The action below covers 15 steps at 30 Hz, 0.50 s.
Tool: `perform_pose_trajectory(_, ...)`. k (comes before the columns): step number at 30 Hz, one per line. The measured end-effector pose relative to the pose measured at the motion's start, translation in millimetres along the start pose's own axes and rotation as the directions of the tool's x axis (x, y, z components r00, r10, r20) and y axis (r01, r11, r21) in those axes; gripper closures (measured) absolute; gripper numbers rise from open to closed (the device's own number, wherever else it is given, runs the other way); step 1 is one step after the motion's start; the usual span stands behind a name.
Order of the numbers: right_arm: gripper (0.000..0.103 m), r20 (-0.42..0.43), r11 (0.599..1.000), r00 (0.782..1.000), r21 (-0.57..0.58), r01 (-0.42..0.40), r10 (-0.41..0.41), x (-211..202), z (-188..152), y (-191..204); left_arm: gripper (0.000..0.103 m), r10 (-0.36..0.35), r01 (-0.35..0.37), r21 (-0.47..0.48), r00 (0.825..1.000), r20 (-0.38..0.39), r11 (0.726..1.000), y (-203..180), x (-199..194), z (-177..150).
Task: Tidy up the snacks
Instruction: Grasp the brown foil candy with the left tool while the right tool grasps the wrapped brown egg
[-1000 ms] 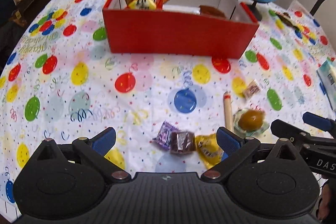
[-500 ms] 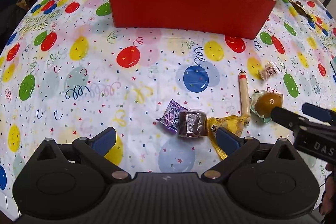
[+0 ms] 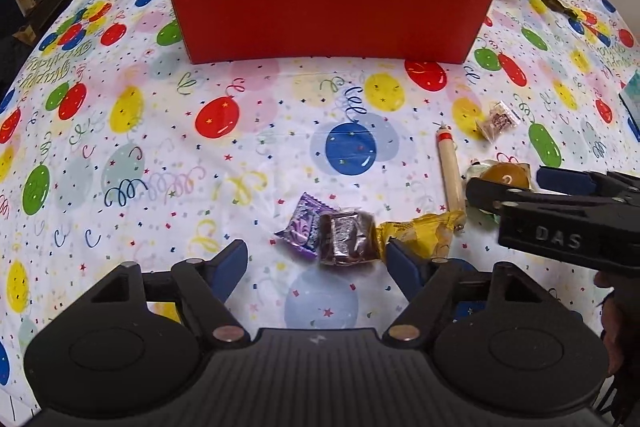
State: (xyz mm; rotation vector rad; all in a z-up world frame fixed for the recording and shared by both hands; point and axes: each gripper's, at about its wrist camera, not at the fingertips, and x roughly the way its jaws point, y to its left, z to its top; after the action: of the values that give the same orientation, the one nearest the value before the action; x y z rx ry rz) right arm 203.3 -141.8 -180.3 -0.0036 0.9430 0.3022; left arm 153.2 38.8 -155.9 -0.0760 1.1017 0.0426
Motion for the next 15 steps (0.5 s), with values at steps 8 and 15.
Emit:
perform_pose_trajectory(8, 0.025, -0.018, 1.0, 1.0, -0.003, -0.002, 0.002, 11, 1, 1, 0.052, -0.039, 0.039, 0.045, 0.999, 0.001, 0.998, -13, 4, -4)
perform_pose_trajectory(15, 0.034, 0.003, 1.0, 1.0, -0.009, 0.004, -0.004, 10, 1, 3, 0.069, -0.06, 0.06, 0.024, 0.998, -0.019, 0.998, -10, 10, -4)
